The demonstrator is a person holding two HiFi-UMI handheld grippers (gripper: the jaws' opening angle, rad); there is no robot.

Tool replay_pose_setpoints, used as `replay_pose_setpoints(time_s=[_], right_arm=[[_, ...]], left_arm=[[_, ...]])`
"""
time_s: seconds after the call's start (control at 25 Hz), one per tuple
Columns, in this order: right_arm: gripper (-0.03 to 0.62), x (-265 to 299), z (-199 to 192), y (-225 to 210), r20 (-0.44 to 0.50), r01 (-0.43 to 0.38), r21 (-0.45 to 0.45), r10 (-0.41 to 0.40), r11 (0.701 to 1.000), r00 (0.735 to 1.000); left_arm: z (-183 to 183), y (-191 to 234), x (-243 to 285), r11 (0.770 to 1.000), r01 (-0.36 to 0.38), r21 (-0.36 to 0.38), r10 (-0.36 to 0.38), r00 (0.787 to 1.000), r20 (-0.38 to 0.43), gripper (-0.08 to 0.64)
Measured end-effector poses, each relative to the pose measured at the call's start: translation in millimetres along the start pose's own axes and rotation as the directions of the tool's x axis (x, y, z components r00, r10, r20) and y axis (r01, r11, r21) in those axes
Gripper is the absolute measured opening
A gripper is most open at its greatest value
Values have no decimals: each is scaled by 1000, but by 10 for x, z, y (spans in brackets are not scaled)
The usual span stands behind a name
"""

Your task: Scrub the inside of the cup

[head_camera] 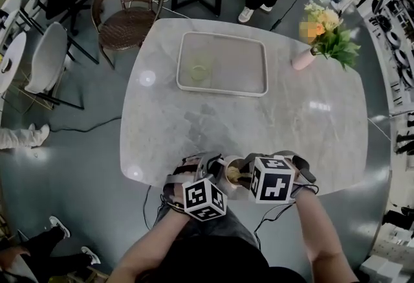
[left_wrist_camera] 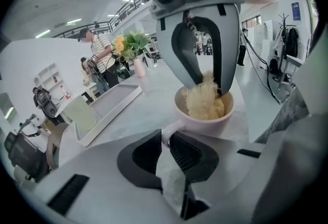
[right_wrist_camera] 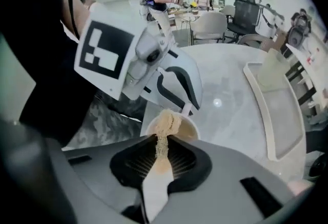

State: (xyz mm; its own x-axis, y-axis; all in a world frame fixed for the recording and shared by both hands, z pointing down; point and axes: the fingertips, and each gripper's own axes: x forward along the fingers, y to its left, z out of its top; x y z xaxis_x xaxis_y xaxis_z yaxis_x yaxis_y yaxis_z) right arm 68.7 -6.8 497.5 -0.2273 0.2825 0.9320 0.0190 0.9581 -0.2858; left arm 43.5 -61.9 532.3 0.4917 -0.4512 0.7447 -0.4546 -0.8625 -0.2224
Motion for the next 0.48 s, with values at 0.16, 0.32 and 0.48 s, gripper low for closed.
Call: replay_pose_setpoints(time_s=[0.16,0.32,0.48], right_arm=[[60,-225,48,-60,58,61,19,-62,998,996],[60,-44,6,-286,-64,296,-192,-313,936,948],[60,223,-16,-413,-145,380,-366,-455,850,878]], left_arm=[[-8,43,0,1000,-9,-4,9,1000,4,57],[-5,114,15,1000,-29,-4,29,1000,9,57],[-10,162,40,999,-36,5,36,999,11,57]])
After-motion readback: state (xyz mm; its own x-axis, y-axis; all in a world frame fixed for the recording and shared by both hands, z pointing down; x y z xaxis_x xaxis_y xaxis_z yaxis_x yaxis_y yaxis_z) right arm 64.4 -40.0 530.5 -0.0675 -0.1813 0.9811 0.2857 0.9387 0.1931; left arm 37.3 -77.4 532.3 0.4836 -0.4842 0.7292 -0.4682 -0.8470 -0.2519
